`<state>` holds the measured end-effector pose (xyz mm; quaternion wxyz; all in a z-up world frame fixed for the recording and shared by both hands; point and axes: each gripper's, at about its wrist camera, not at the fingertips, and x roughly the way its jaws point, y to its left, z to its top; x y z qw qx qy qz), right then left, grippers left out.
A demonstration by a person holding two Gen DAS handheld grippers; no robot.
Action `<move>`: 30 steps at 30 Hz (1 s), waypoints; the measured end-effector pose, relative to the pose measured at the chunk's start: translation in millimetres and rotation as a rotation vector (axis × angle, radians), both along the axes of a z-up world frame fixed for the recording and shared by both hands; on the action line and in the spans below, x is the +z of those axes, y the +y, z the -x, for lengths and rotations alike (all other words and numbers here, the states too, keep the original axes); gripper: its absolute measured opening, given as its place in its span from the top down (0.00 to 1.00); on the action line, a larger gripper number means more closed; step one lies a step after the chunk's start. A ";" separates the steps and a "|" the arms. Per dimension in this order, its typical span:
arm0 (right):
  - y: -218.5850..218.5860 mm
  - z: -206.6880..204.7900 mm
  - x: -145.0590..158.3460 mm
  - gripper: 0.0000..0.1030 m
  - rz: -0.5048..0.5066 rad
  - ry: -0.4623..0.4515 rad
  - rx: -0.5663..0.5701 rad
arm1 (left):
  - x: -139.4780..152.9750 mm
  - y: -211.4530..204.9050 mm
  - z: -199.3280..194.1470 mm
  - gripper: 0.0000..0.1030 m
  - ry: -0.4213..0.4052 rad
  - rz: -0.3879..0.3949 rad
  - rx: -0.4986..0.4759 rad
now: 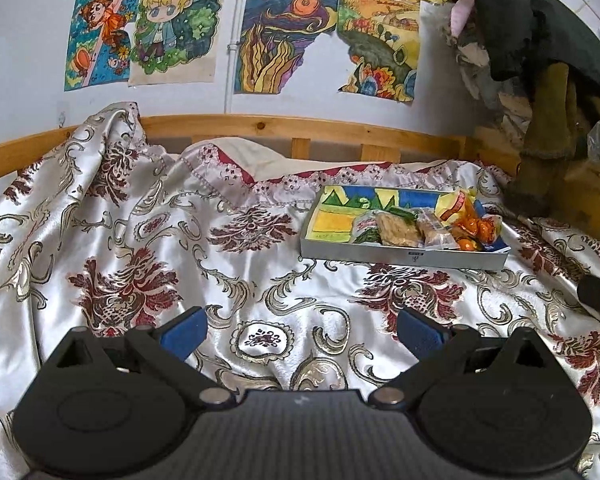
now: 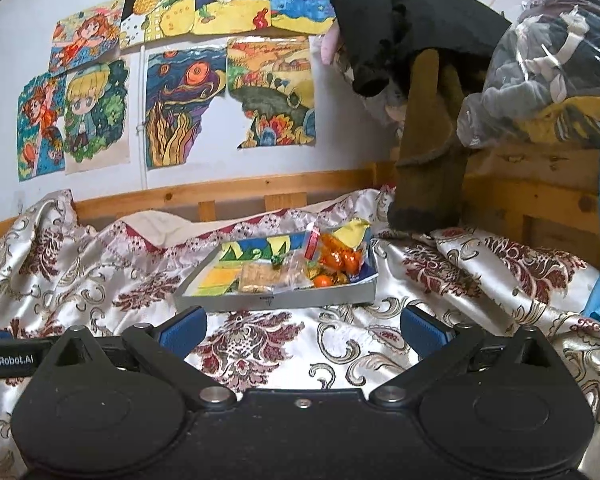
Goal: Organize snacks
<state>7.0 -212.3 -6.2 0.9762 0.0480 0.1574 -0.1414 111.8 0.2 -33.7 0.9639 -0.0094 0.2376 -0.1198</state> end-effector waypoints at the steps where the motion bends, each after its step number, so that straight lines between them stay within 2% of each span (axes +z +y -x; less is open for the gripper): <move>1: 0.7 -1.2 -1.5 0.01 -0.002 0.005 0.000 | -0.7 -0.2 -1.4 0.00 0.005 -0.001 0.003; 13: 0.5 -12.7 -11.0 0.01 -0.020 0.039 0.001 | -5.3 4.6 -8.9 0.00 0.023 -0.003 0.019; 30: 1.2 -12.7 -11.9 0.01 -0.020 0.043 0.003 | -3.5 3.2 -8.3 0.01 0.018 -0.013 0.021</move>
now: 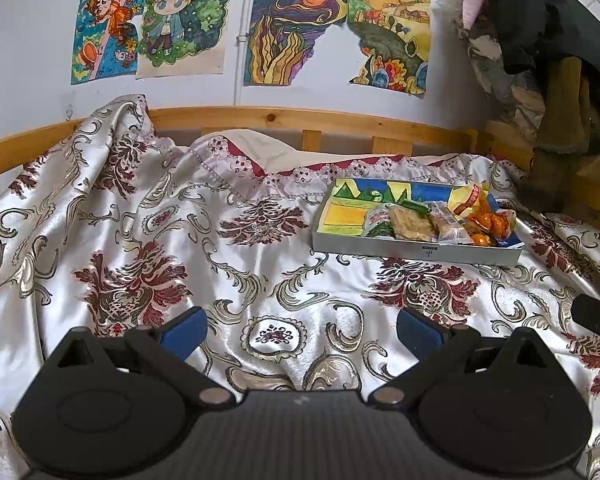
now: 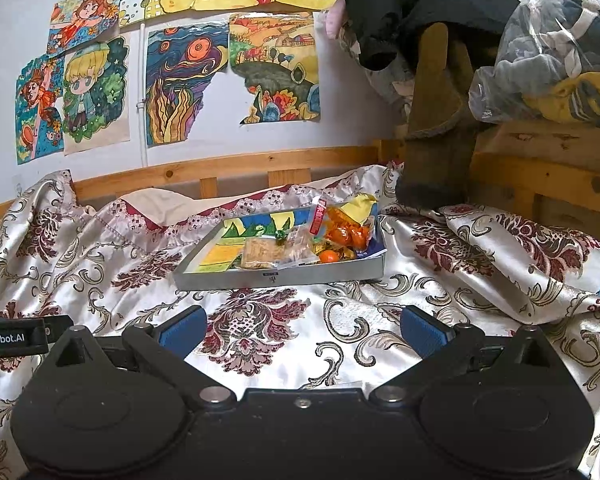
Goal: Organize snacks
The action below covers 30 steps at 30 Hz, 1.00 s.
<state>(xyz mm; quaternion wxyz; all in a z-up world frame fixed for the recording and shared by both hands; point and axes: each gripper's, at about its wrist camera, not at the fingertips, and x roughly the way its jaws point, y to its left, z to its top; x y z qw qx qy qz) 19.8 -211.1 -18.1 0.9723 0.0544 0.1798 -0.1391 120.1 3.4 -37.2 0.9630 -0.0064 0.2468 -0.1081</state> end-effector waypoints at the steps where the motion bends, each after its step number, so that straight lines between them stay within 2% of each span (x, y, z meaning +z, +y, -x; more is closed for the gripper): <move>1: 0.0 0.0 0.0 0.01 0.000 0.000 0.000 | 0.0 0.1 -0.1 0.01 0.000 0.000 -0.001; 30: 1.9 -0.4 -1.2 0.01 0.000 0.004 0.003 | -0.1 -1.0 0.3 0.00 0.000 -0.001 0.003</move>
